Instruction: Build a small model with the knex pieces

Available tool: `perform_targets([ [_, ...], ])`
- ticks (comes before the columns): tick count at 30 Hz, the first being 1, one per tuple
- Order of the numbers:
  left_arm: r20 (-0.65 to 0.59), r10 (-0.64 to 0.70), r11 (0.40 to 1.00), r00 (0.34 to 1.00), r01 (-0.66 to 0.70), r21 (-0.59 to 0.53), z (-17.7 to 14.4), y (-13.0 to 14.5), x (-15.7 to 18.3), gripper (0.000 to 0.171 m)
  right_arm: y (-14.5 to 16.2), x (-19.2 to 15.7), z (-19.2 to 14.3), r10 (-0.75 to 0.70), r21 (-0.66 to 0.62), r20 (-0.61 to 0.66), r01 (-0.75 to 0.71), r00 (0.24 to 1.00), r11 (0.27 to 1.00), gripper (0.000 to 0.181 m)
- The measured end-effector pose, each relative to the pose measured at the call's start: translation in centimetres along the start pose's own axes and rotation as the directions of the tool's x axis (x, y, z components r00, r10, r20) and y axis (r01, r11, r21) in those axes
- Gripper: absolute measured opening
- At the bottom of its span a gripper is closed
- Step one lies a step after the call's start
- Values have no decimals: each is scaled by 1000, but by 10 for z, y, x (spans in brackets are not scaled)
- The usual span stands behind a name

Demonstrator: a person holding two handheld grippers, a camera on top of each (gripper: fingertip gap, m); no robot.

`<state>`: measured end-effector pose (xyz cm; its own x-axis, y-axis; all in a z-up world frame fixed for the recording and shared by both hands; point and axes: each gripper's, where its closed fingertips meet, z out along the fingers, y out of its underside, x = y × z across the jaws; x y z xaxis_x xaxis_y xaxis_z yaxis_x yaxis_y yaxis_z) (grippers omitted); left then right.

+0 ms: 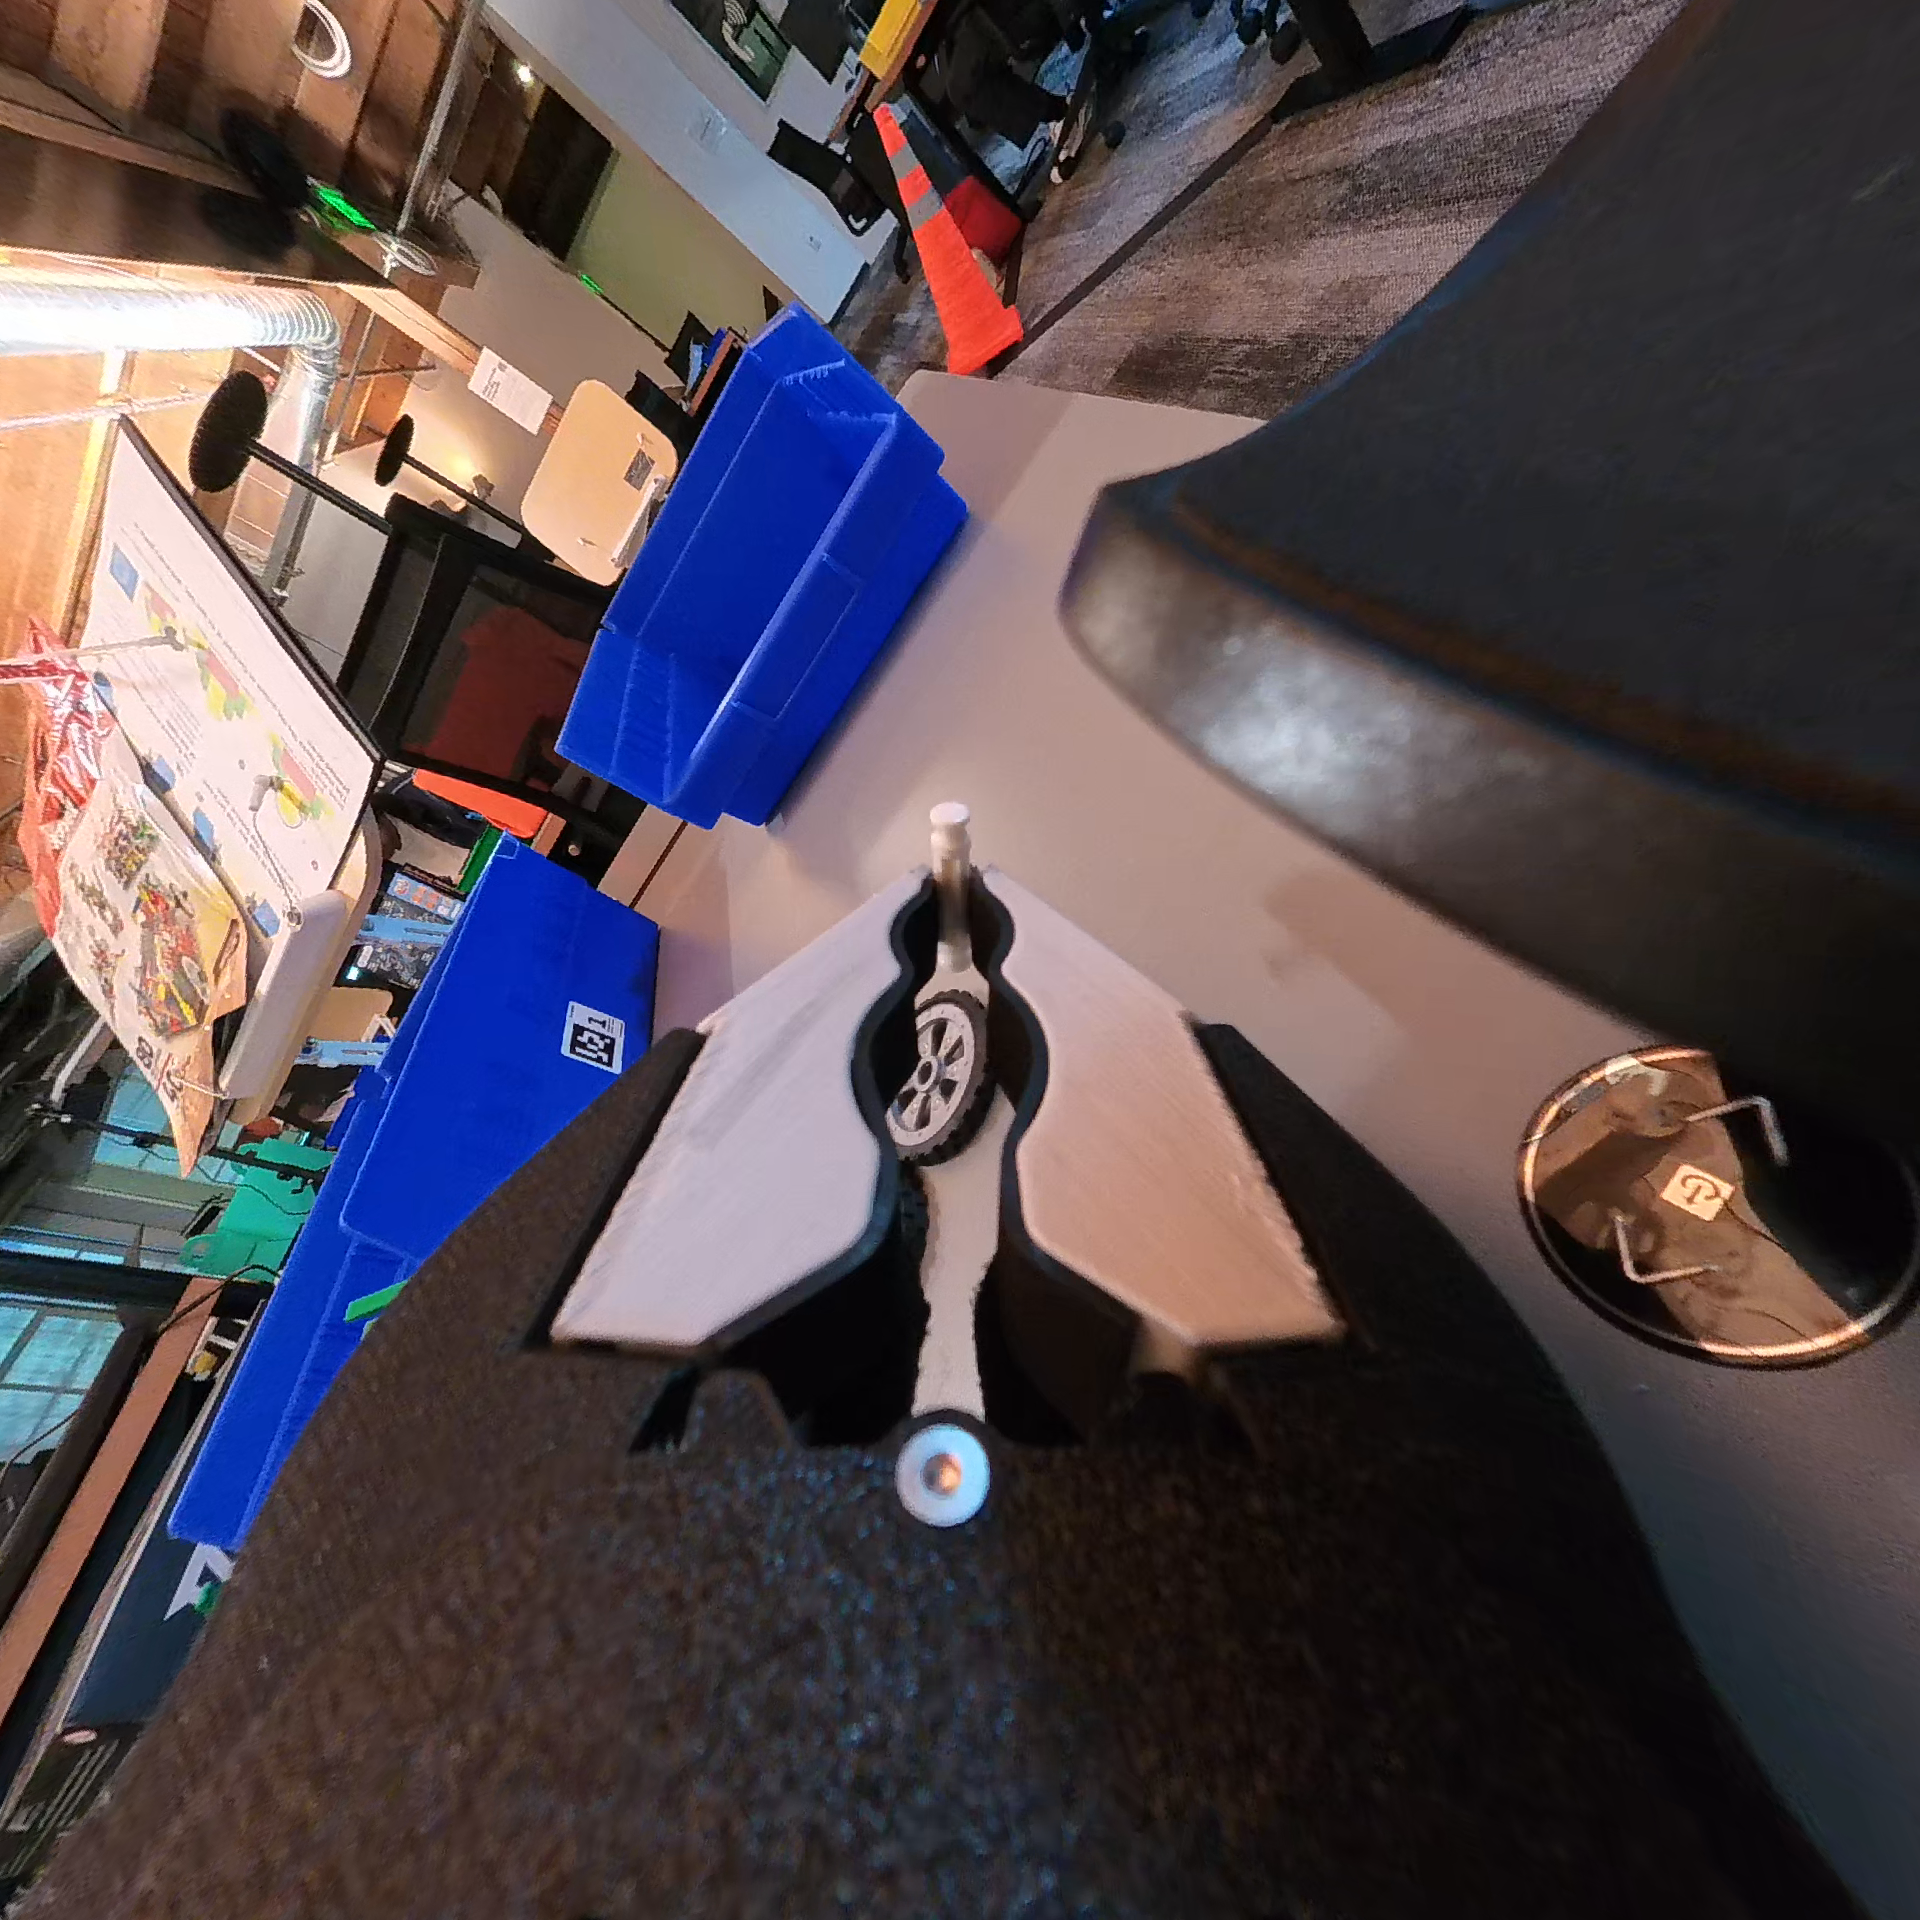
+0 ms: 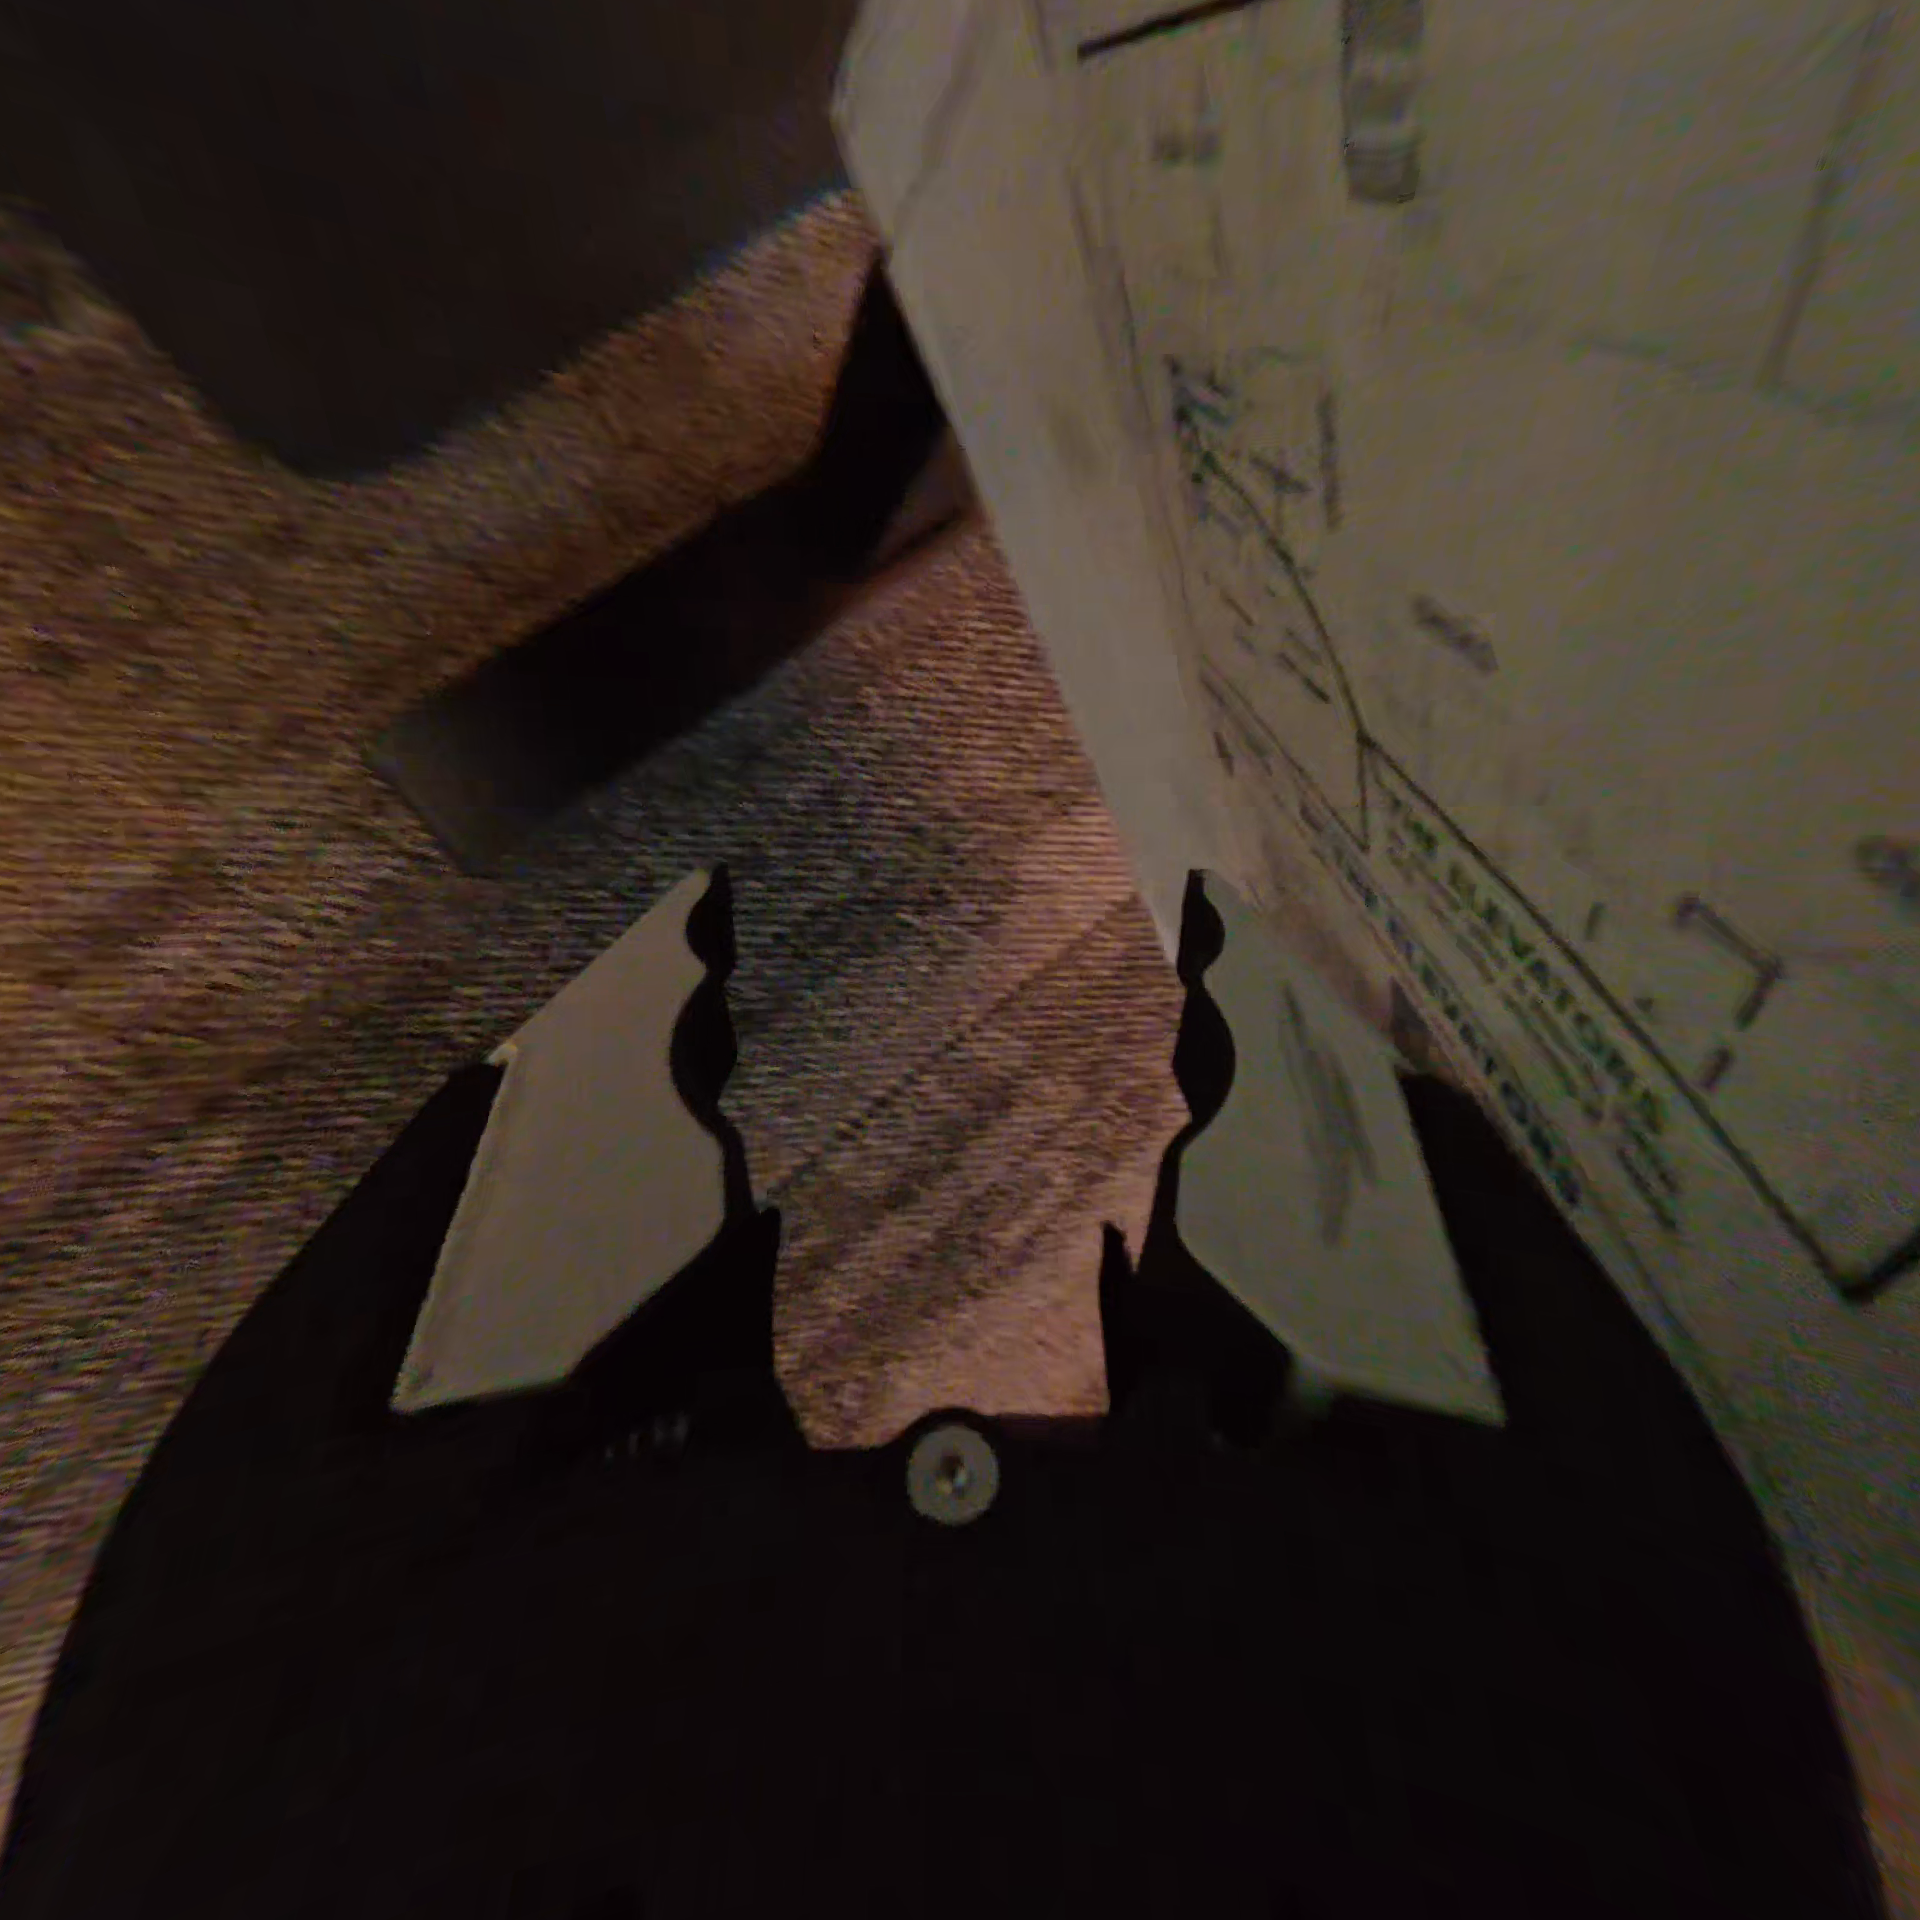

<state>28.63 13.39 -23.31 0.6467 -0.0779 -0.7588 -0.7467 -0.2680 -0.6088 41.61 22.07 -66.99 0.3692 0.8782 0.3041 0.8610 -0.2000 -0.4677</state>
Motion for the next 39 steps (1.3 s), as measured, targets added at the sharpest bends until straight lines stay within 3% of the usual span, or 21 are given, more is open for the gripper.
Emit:
perform_targets([
  [3,0,0,1000,1000,0,1,0,0,0,2,8,39,-5,-79,-38,-82,76,994,996,86],
  [6,2,0,1000,1000,0,3,0,0,0,2,8,55,-10,-122,-49,-86,118,989,992,87],
  [13,0,5,1000,1000,-5,-3,0,0,0,2,11,41,-10,-162,-58,-58,158,985,986,88],
  [17,-1,6,1000,1000,-6,4,0,-1,0,2,25,13,-11,-155,-68,-17,154,988,986,89],
  [23,-3,12,1000,1000,-12,-7,1,1,1,2,60,-70,-36,-104,-54,126,112,987,992,90],
  [25,-3,13,1000,1000,-13,-10,2,1,1,2,80,-108,-49,4,-77,205,12,979,997,89],
  [27,-4,14,1000,1000,-14,-10,2,1,2,2,101,-160,-67,140,-117,317,-107,938,987,88],
  [31,-4,17,1000,1000,-17,-13,2,1,2,2,153,-261,-120,141,-154,461,-78,876,985,89],
  [34,-1,18,1000,1000,-18,-23,4,3,2,2,201,-320,-167,298,-259,579,-175,759,950,87],
  [36,-2,19,999,1000,-19,-25,4,3,2,2,242,-343,-194,331,-329,610,-150,719,932,87],
  [39,-4,22,999,1000,-22,-28,5,3,3,2,288,-347,-232,359,-368,608,-149,708,918,87],
])
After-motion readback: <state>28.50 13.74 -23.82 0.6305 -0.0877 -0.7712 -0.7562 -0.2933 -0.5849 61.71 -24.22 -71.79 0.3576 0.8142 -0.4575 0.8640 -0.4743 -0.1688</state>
